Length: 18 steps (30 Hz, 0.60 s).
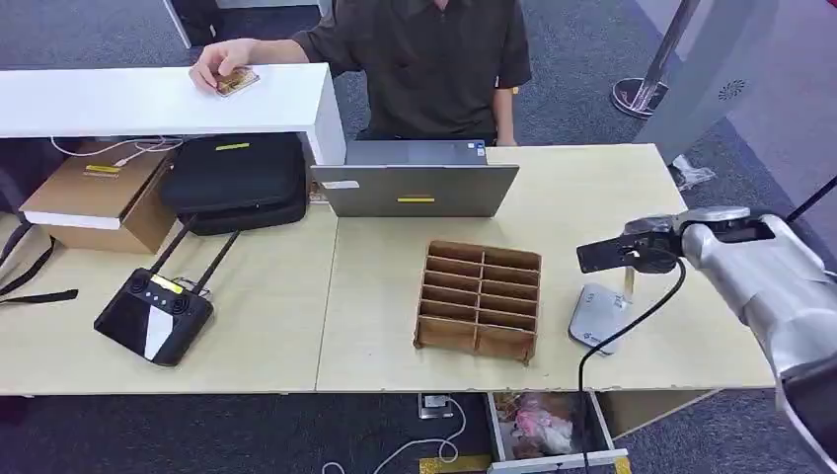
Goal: Pass the card to the sensor for recognition and then transmit it.
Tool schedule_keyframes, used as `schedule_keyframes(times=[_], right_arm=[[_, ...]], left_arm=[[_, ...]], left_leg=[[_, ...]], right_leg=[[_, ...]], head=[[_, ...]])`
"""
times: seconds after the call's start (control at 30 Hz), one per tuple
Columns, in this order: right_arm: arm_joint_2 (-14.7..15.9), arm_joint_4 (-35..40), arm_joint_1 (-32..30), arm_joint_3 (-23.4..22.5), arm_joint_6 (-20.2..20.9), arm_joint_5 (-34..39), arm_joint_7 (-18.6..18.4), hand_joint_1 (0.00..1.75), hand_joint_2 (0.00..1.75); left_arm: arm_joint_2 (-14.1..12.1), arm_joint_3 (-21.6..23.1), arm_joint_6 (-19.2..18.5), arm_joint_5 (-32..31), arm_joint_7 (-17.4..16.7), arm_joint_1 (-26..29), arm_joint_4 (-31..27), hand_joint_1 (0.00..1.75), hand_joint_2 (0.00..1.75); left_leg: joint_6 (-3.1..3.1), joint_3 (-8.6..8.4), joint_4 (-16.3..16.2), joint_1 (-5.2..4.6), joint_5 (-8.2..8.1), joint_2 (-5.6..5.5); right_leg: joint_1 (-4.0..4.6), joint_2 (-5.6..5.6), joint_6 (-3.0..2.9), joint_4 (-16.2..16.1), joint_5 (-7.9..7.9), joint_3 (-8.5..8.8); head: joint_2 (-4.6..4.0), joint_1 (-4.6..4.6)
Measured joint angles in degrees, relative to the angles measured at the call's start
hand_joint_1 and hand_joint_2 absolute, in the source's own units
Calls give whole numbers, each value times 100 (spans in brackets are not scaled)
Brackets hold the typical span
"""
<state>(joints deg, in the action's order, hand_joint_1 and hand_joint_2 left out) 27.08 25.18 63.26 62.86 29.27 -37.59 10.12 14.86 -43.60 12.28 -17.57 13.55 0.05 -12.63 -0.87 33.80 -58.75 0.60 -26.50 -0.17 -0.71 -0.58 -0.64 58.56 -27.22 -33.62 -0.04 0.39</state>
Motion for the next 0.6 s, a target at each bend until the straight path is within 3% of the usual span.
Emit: schedule_keyframes(times=[0.37,0.6], right_arm=[[68,-135,-382,81,-175,467,-32,175,175],[85,-199,-784,28,-689,835,-254,175,175]], left_arm=[[-107,144,24,-175,37,-36,85,0,0],[-144,284,15,-354,37,-49,114,0,0]], left_leg=[[0,-3,0,0,0,5],[0,-2,0,0,0,4]], right_leg=[[0,6,0,0,0,-1],[0,5,0,0,0,-1]], head=[[0,0],[0,-2]])
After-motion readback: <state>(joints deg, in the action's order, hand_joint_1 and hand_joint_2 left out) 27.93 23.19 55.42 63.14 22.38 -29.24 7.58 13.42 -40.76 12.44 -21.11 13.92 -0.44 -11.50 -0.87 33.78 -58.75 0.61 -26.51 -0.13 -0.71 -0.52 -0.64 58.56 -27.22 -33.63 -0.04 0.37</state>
